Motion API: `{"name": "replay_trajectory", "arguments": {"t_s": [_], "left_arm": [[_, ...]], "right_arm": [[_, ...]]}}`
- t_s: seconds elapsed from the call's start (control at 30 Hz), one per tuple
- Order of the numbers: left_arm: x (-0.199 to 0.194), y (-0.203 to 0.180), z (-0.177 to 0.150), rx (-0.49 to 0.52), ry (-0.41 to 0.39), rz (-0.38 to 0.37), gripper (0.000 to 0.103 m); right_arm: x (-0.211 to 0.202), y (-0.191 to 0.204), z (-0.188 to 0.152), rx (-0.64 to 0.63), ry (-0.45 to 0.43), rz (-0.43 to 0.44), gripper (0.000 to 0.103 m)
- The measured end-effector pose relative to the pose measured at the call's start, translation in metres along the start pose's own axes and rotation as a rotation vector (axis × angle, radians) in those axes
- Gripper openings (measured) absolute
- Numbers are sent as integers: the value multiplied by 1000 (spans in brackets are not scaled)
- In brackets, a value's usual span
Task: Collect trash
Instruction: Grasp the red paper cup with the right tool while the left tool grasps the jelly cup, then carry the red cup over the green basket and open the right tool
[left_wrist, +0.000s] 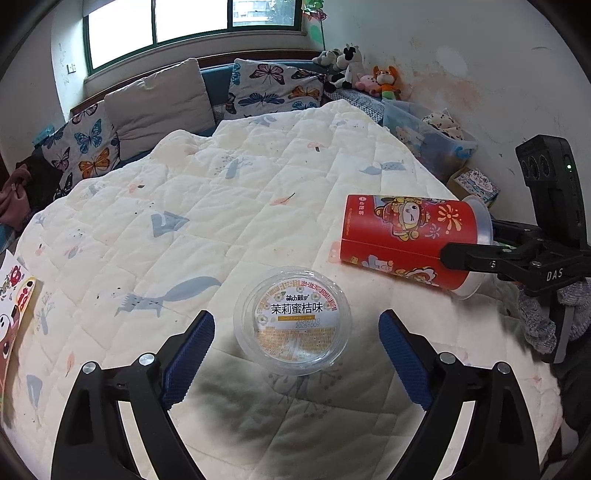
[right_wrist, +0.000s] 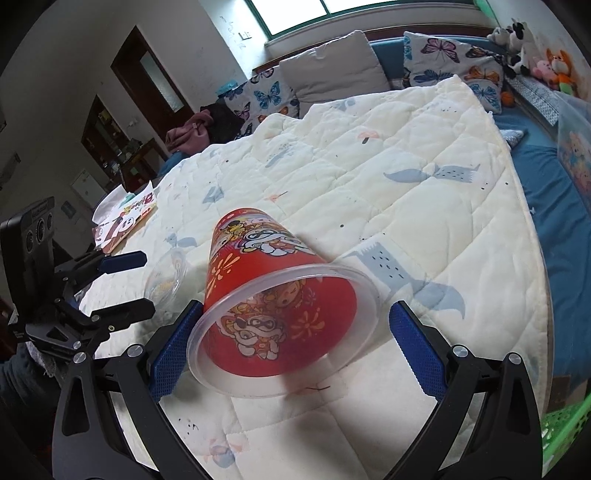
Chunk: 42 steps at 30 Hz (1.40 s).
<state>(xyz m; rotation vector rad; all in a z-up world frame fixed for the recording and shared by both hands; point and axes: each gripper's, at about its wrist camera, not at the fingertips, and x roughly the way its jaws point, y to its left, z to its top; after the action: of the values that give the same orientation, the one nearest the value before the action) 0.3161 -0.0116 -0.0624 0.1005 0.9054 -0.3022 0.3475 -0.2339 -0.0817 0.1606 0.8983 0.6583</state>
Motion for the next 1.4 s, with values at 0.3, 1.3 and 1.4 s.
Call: {"name": "replay_trajectory", "arguments": {"t_s": [0.3, 1.3, 1.4], "left_arm": [[11, 5, 0, -12, 8, -7, 89], [24, 2, -1, -34, 5, 1, 66], [12, -4, -1, -32, -9, -5, 66]], "right_arm": [[6, 8, -1, -21, 11, -14, 91], [-72, 34, -36, -40, -77, -190, 90], [-81, 35, -42, -32, -86, -204, 90]]}}
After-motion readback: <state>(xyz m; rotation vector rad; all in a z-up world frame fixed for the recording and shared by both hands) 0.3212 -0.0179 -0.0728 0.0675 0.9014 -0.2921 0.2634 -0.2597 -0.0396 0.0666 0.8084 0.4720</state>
